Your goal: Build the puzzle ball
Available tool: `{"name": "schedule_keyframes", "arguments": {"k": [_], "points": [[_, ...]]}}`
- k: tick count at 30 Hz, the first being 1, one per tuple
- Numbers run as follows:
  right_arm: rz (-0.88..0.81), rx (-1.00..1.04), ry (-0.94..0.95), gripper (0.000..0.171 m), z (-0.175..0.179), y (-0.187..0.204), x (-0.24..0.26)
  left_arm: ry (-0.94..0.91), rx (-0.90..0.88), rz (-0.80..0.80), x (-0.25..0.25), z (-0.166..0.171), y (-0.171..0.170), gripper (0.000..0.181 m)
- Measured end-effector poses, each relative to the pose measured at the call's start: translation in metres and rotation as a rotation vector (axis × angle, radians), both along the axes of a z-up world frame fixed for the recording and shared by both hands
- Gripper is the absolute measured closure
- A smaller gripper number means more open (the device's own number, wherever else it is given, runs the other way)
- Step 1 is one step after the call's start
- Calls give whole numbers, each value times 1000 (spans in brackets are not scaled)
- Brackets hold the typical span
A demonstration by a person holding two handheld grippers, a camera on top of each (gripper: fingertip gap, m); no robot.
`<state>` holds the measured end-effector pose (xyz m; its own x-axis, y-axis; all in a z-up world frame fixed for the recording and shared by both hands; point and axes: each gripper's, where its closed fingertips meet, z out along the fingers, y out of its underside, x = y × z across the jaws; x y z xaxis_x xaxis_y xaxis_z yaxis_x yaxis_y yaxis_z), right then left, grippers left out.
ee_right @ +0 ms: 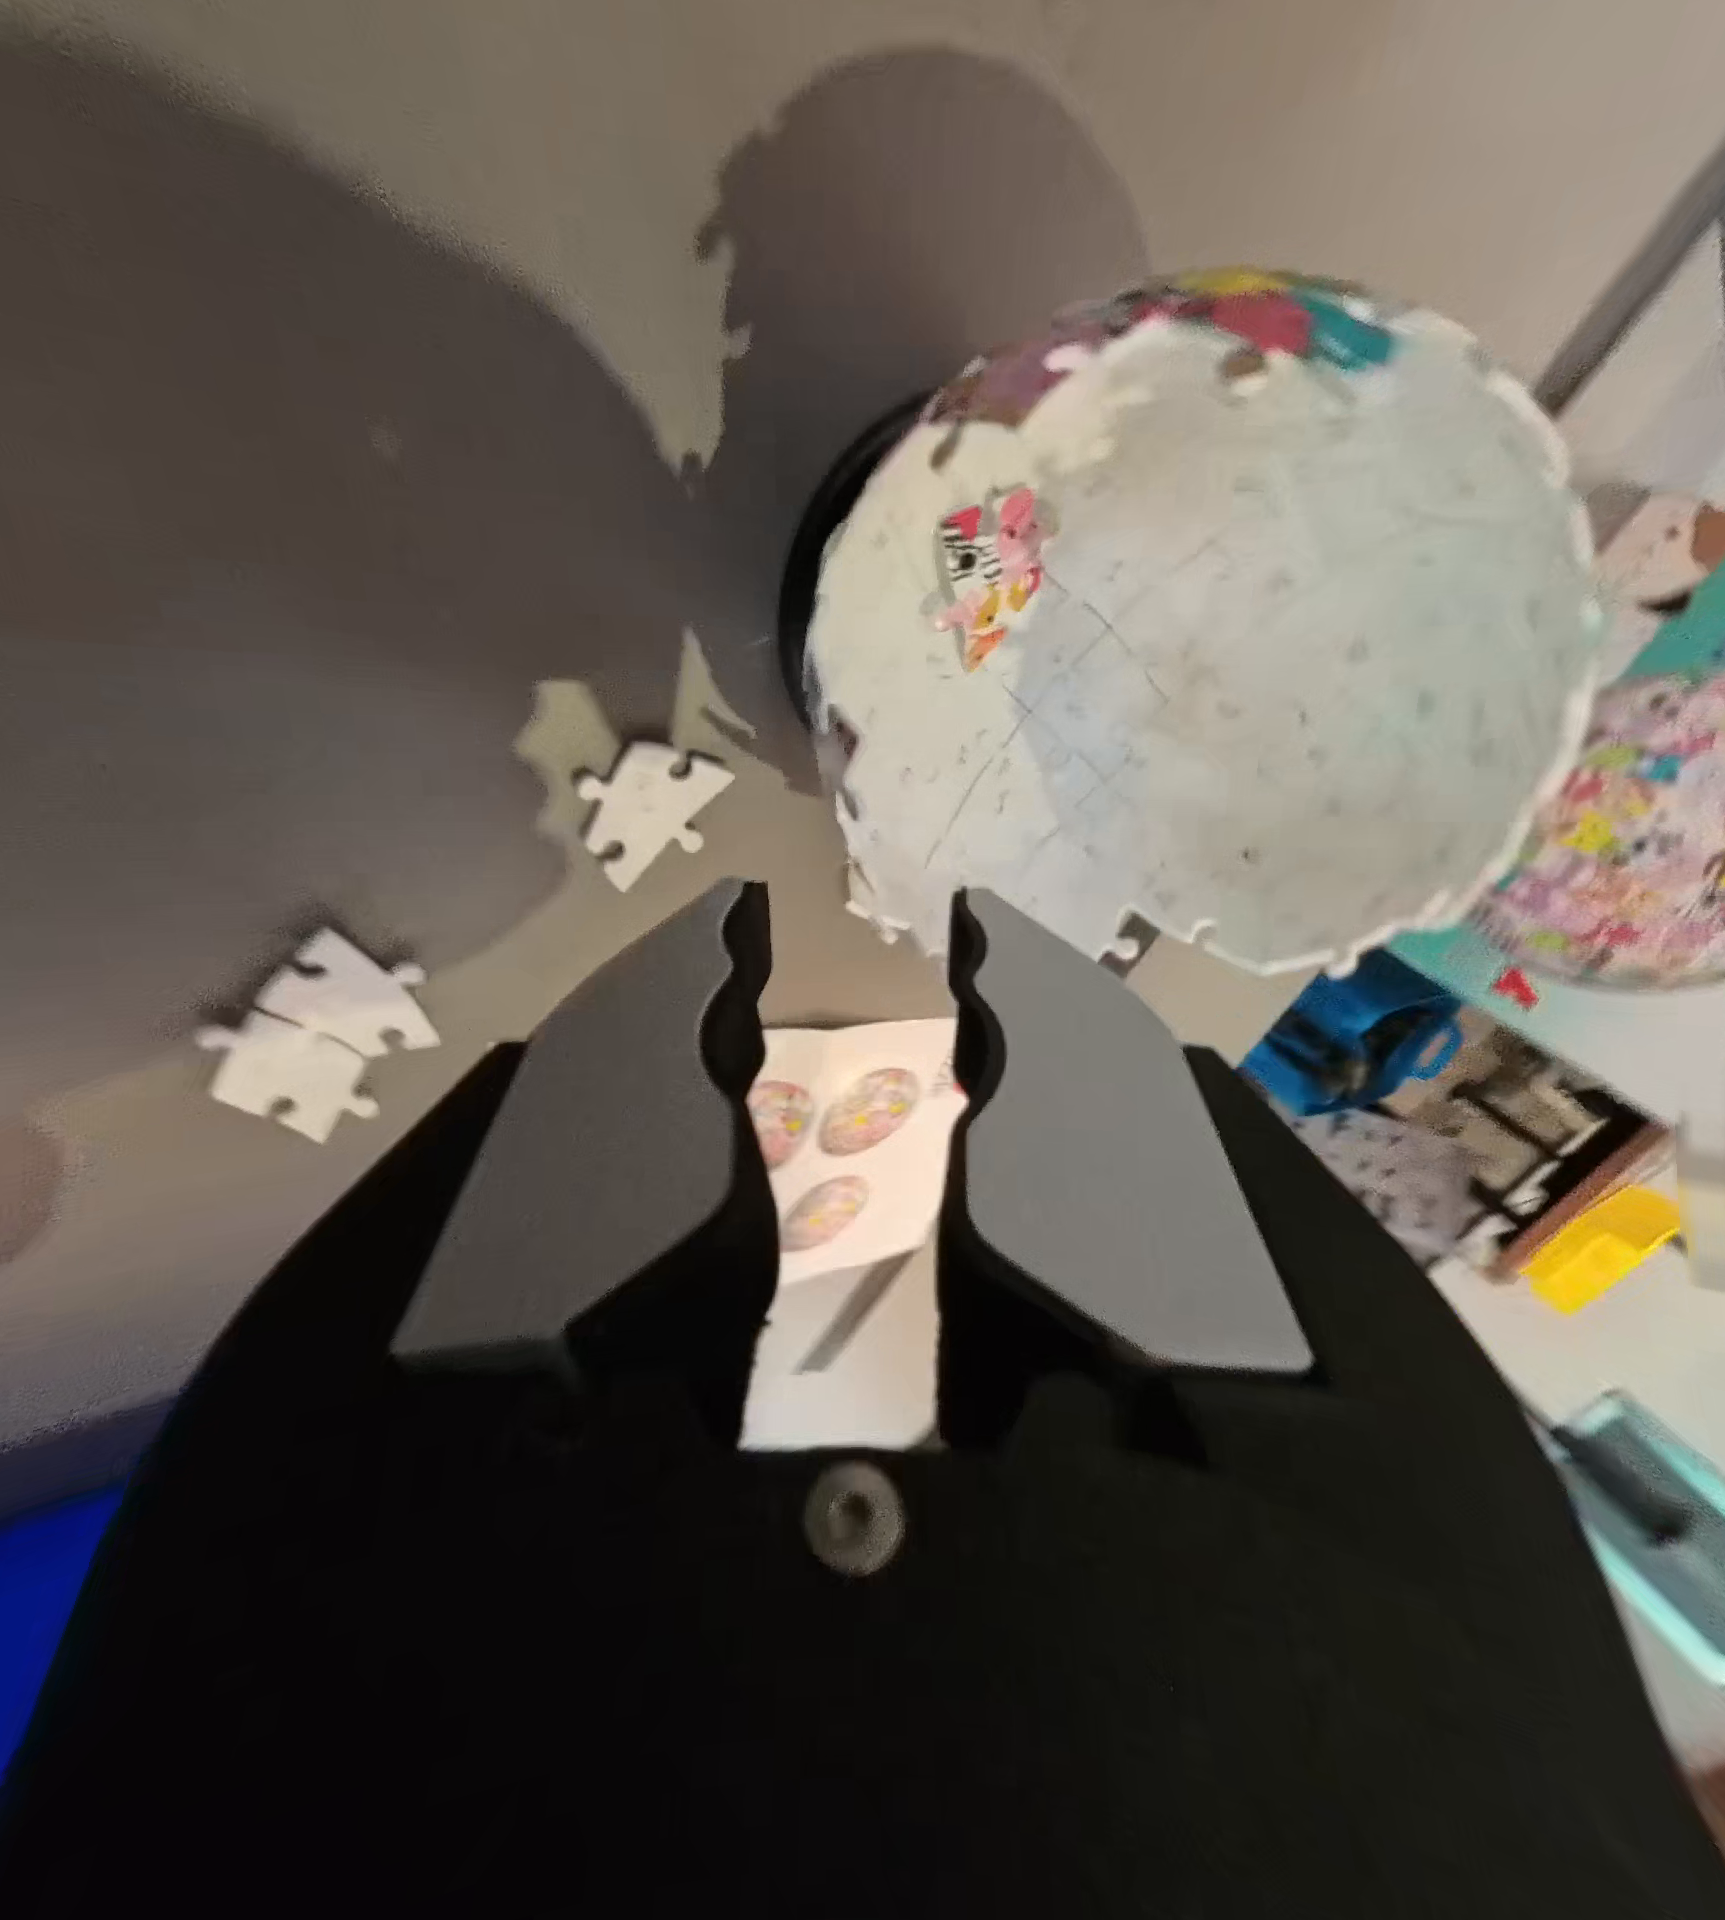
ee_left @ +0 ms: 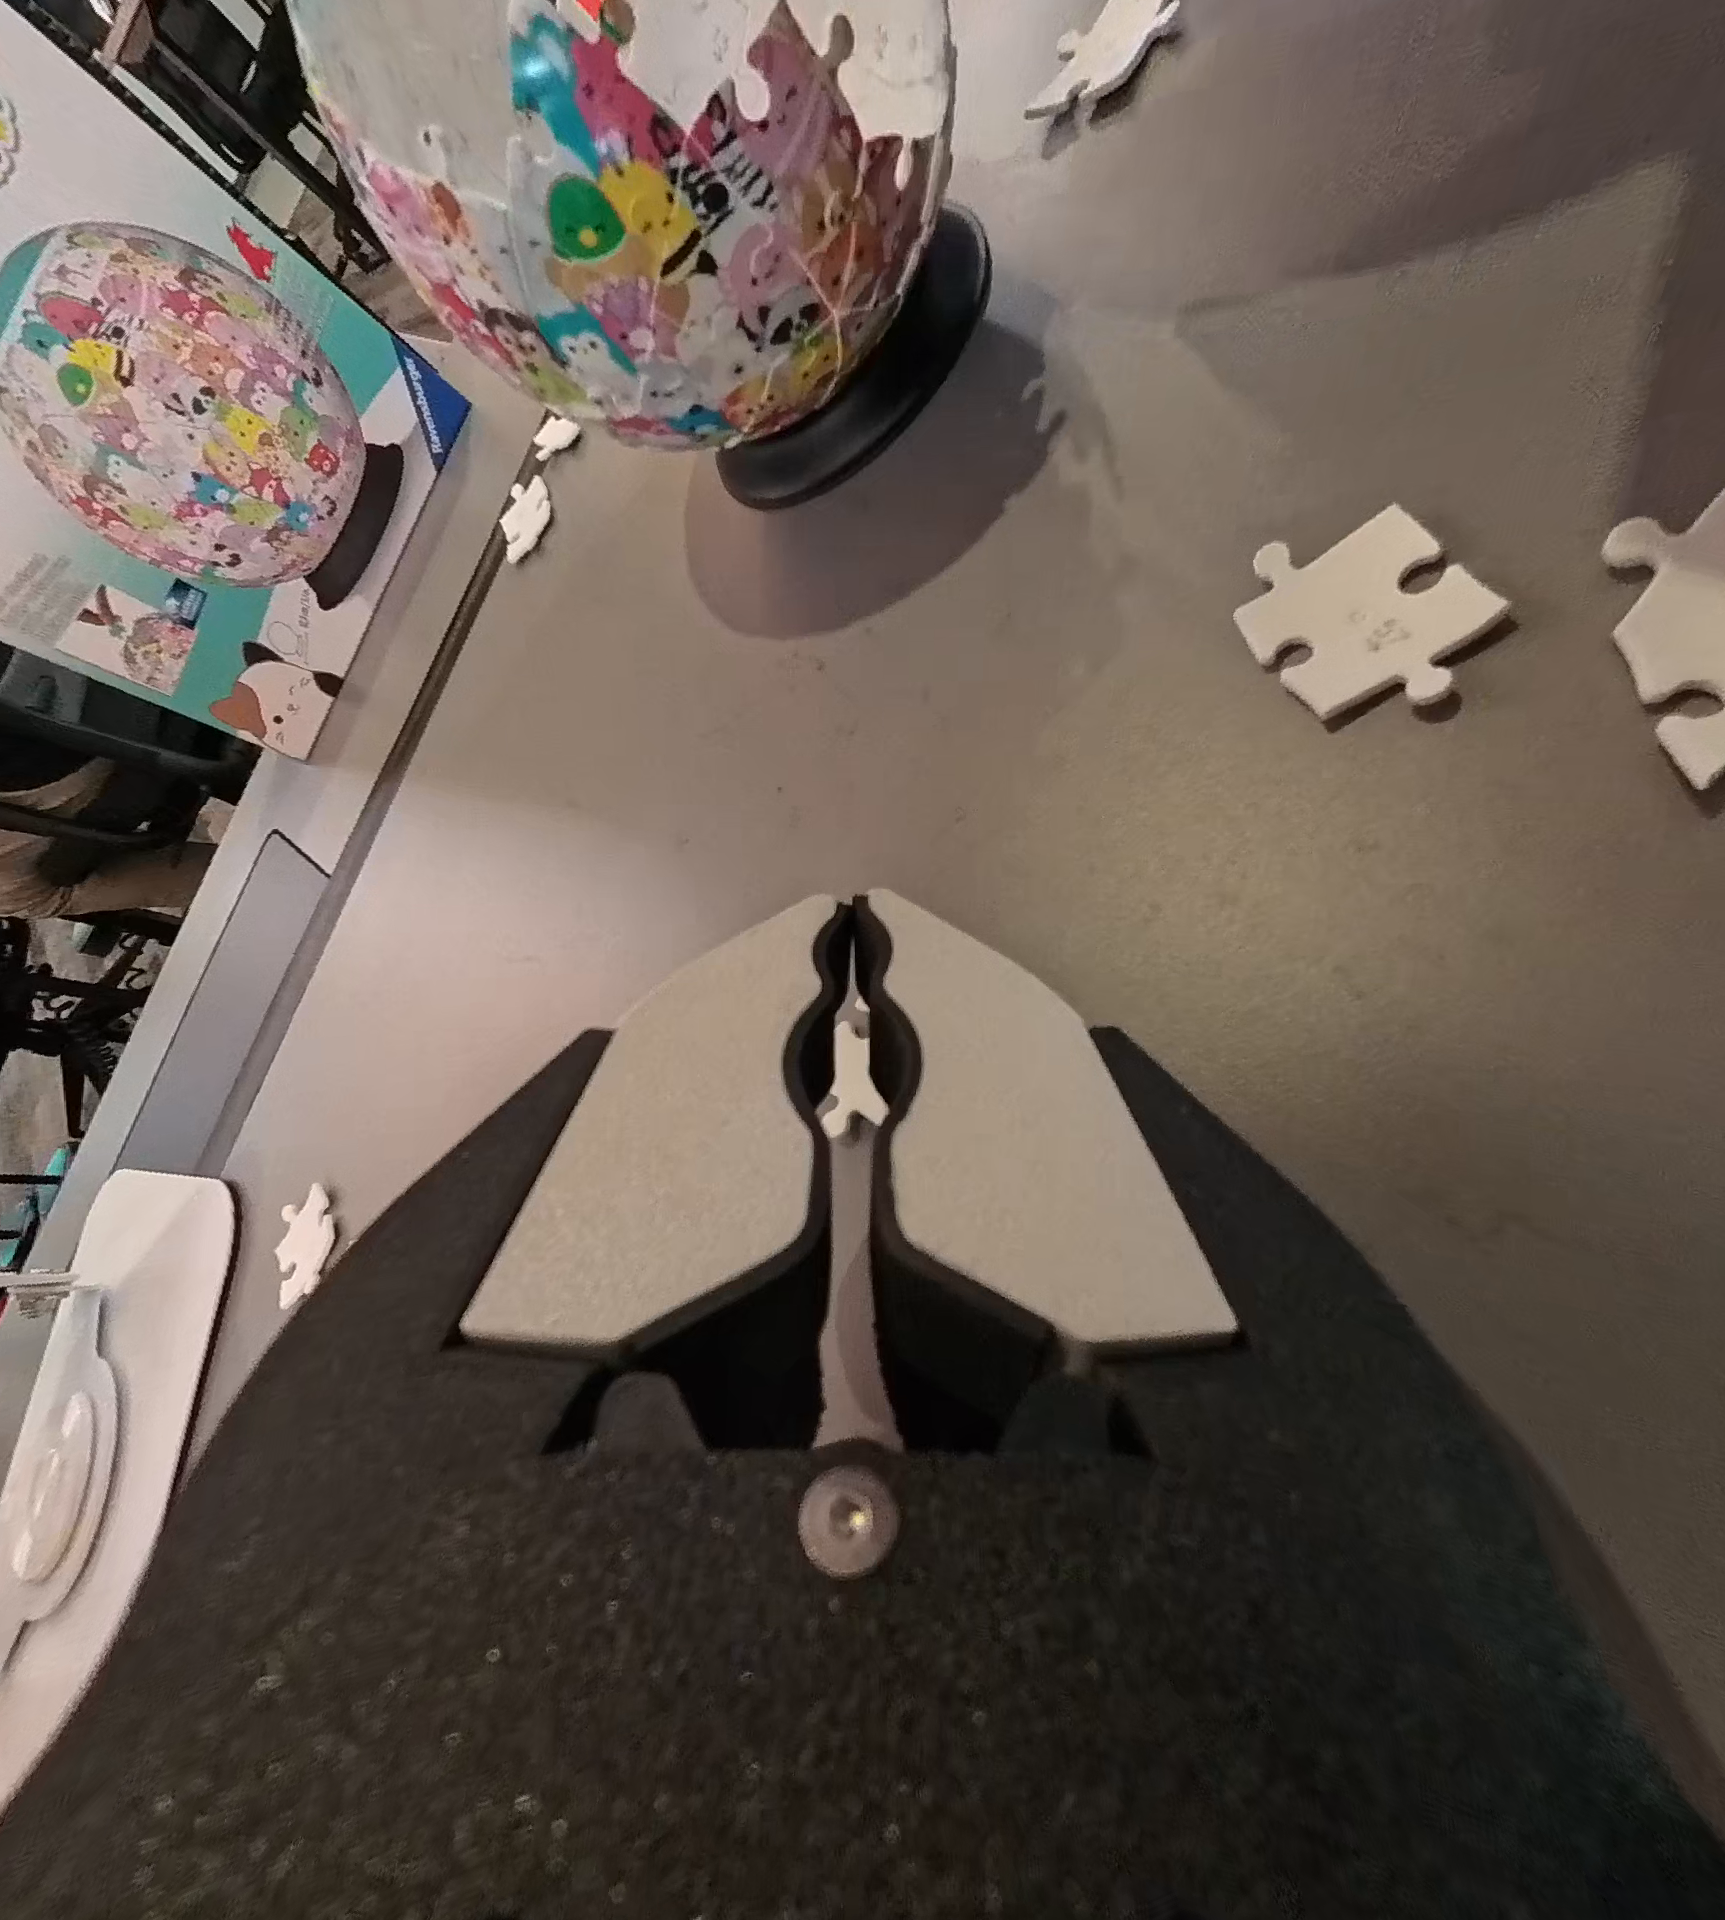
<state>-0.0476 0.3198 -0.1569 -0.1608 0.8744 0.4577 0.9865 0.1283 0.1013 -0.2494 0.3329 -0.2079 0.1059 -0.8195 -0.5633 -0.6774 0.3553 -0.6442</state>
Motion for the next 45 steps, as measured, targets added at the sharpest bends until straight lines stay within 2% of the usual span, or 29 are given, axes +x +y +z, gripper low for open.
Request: {"name": "schedule_keyframes", "arguments": {"k": [2, 6, 13, 16, 17, 19, 22, 24, 26, 28, 31, 34, 37, 39, 41, 43, 45], "points": [[-103, 1, 91, 145, 3, -7, -1, -2, 2, 0, 0, 1, 0, 181], [-248, 30, 227, 141, -1, -18, -7, -5, -4, -2, 1, 1, 0, 181], [-132, -23, 164, 145, 2, -22, 3, -1, 25, -34, 6, 1, -3, 181], [-215, -17, 155, 145, 22, -16, 22, -17, 28, -40, 9, 3, 0, 181], [-291, 0, 211, 144, 32, -17, 25, -31, 16, -28, 9, 6, 3, 181], [-447, 77, 441, 143, 50, -21, 19, -73, -25, 11, 7, 11, 12, 181], [-654, 228, 915, 144, 63, -35, 12, -152, -99, 81, 3, 21, 28, 181], [-748, 226, 1205, 144, 55, -57, 6, -187, -164, 111, 2, 23, 35, 178], [-815, 167, 1362, 144, 43, -88, -5, -191, -221, 135, 1, 20, 38, 172], [-848, 207, 1456, 140, 36, -118, -10, -192, -241, 162, -1, 18, 41, 169], [-854, 344, 1545, 140, 30, -159, -10, -209, -270, 218, -3, 19, 44, 168], [-843, 326, 1545, 140, 37, -183, -16, -260, -338, 273, -1, 21, 42, 163], [-829, 375, 1536, 140, 39, -188, -12, -316, -388, 330, -2, 25, 39, 161], [-867, 335, 1518, 140, 29, -187, -11, -376, -399, 378, -5, 31, 38, 162], [-915, 282, 1492, 140, 18, -186, -11, -459, -436, 362, 3, 46, 27, 162], [-946, 243, 1492, 140, 11, -186, -11, -416, -464, 320, 24, 57, 11, 163], [-981, 236, 1499, 138, 5, -184, -5, -254, -429, 353, 47, 61, 4, 177]]}}
